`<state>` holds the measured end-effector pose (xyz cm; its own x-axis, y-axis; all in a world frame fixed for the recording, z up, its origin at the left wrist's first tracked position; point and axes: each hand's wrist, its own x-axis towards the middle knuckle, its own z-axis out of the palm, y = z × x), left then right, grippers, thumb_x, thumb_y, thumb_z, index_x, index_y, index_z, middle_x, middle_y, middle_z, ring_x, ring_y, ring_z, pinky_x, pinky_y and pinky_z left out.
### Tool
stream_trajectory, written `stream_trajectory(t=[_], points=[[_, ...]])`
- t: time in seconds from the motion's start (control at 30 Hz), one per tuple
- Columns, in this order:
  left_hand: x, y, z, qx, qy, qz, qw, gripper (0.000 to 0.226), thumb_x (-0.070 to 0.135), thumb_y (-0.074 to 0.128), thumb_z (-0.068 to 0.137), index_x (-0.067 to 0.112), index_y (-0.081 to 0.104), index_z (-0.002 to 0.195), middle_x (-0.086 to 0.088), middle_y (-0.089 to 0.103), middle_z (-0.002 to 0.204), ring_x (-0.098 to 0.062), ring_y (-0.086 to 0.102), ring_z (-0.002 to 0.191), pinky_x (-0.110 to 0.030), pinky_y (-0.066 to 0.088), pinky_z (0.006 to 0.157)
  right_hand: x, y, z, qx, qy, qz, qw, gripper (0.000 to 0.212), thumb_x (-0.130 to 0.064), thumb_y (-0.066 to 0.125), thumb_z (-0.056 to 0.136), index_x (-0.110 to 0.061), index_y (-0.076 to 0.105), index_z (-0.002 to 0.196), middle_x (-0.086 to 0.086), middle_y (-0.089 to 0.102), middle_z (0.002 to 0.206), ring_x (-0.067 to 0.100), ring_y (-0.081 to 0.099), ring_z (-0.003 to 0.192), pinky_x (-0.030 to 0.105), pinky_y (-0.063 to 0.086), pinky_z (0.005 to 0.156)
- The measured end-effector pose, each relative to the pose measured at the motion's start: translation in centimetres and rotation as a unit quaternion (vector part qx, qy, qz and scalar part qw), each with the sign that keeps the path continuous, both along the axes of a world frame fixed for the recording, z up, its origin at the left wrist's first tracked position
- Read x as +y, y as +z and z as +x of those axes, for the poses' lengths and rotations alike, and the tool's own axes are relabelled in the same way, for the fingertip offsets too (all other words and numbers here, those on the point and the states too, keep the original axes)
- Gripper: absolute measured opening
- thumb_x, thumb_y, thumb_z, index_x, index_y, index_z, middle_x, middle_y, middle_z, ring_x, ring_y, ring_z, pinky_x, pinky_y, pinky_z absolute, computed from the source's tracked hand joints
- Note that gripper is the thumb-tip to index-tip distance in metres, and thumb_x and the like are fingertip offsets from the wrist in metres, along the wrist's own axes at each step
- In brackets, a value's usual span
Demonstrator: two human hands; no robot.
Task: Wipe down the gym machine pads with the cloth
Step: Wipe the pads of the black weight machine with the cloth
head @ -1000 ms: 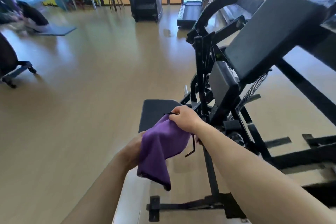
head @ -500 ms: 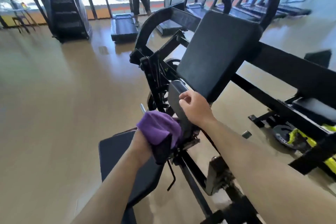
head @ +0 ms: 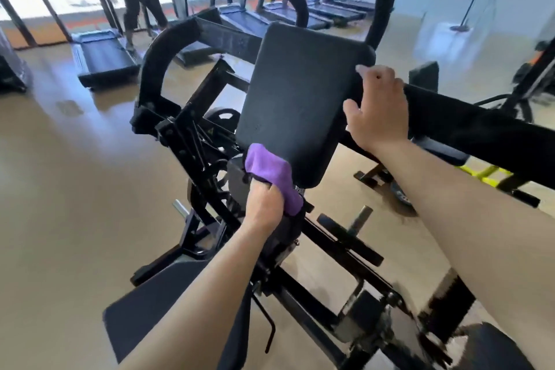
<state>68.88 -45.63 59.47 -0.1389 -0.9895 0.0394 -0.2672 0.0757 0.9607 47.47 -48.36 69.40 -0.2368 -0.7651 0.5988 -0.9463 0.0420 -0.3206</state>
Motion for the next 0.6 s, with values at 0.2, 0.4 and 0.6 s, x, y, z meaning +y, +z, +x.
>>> stream_trajectory(t=[0.2, 0.4, 0.6], points=[[-4.5, 2.5, -7.6, -0.052, -0.026, -0.048, 0.997, 0.024, 0.013, 0.045, 0.062, 0.030, 0.050, 0.078, -0.007, 0.060, 0.096, -0.017, 0.052, 0.081, -0.030, 0.051, 0.070, -6.8, 4.3, -4.8, 0.161, 0.068, -0.007, 0.985, 0.054, -0.034, 0.041, 0.098, -0.007, 0.046, 0.144, 0.019, 0.054, 0.139, 0.042, 0.051, 0.123, 0.051, 0.045, 0.097], [-9.1, 2.9, -14.0, -0.181, -0.012, -0.220, 0.959, 0.062, 0.018, 0.041, 0.081, -0.012, 0.044, 0.136, -0.037, 0.048, 0.139, -0.054, 0.042, 0.133, -0.062, 0.032, 0.114, -11.2, 6.5, -7.3, 0.133, 0.129, -0.016, 0.983, 0.061, -0.044, 0.026, 0.096, -0.009, 0.063, 0.128, 0.017, 0.072, 0.116, 0.041, 0.064, 0.106, 0.046, 0.052, 0.084], [-17.8, 3.2, -12.4, -0.250, 0.043, -0.343, 0.905, 0.050, 0.013, 0.044, 0.086, -0.006, 0.050, 0.132, -0.035, 0.058, 0.129, -0.051, 0.046, 0.129, -0.067, 0.031, 0.112, -13.4, 5.2, -7.6, 0.018, 0.165, -0.023, 0.986, 0.056, -0.041, 0.029, 0.095, -0.013, 0.072, 0.117, 0.018, 0.076, 0.101, 0.038, 0.067, 0.099, 0.044, 0.051, 0.086]])
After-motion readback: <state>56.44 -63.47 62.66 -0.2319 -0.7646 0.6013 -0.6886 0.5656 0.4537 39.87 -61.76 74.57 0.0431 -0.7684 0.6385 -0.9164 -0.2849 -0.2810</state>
